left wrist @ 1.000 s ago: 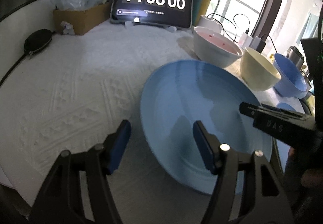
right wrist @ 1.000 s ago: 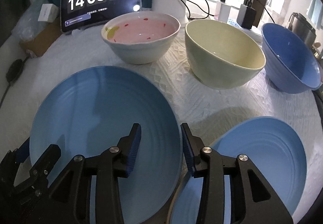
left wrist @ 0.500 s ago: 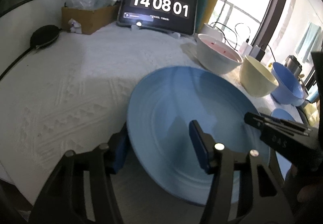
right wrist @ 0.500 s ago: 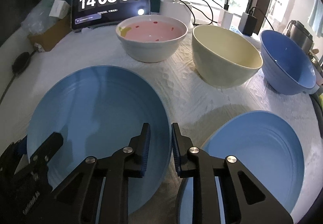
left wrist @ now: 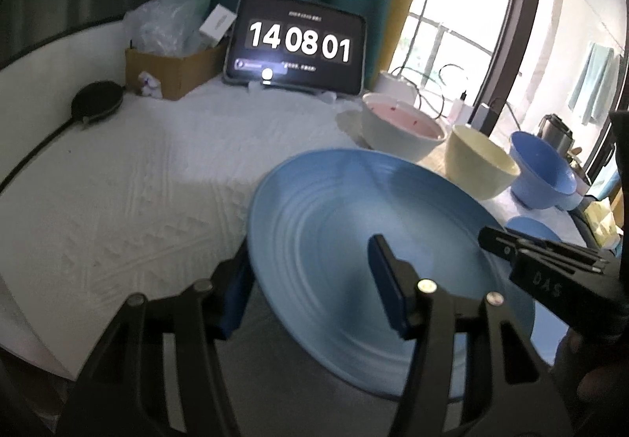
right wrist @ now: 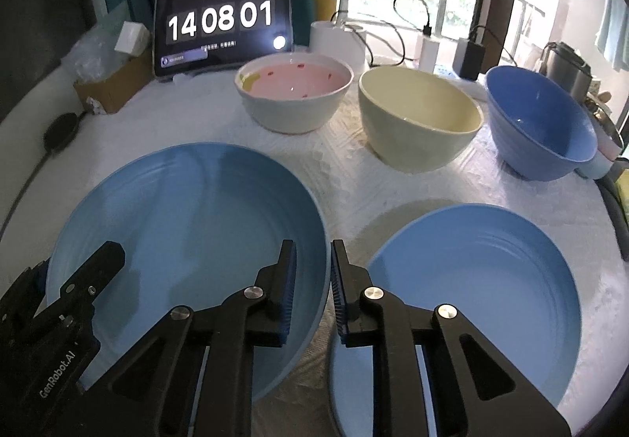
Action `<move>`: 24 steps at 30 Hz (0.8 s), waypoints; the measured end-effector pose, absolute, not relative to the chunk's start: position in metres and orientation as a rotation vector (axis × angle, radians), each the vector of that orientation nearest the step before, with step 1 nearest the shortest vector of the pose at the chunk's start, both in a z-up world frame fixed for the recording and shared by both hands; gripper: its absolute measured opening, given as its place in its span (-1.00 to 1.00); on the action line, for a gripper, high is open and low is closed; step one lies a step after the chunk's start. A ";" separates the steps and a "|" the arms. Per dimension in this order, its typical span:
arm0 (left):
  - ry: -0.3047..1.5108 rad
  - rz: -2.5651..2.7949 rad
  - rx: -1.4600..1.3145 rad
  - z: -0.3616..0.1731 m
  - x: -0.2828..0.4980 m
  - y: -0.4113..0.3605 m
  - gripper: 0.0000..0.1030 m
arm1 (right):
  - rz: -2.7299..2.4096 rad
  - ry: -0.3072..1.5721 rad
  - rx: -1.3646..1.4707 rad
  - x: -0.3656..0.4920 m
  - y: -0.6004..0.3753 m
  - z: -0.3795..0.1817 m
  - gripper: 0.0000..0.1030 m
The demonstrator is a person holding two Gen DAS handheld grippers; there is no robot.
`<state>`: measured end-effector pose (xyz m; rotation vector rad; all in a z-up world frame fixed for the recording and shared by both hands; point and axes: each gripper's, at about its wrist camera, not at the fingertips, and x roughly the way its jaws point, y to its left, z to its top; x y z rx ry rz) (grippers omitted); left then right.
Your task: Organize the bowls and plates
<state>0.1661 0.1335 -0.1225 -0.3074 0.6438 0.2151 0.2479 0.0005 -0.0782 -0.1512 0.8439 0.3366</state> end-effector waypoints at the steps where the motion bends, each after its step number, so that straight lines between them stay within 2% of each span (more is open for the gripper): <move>1: 0.638 0.216 -0.304 -0.120 0.165 0.132 0.11 | 0.338 0.838 -0.145 0.247 -0.001 -0.076 -0.65; 24: 0.574 0.177 -0.223 -0.092 0.143 0.083 0.11 | 0.333 0.739 -0.034 0.217 -0.056 -0.049 -0.66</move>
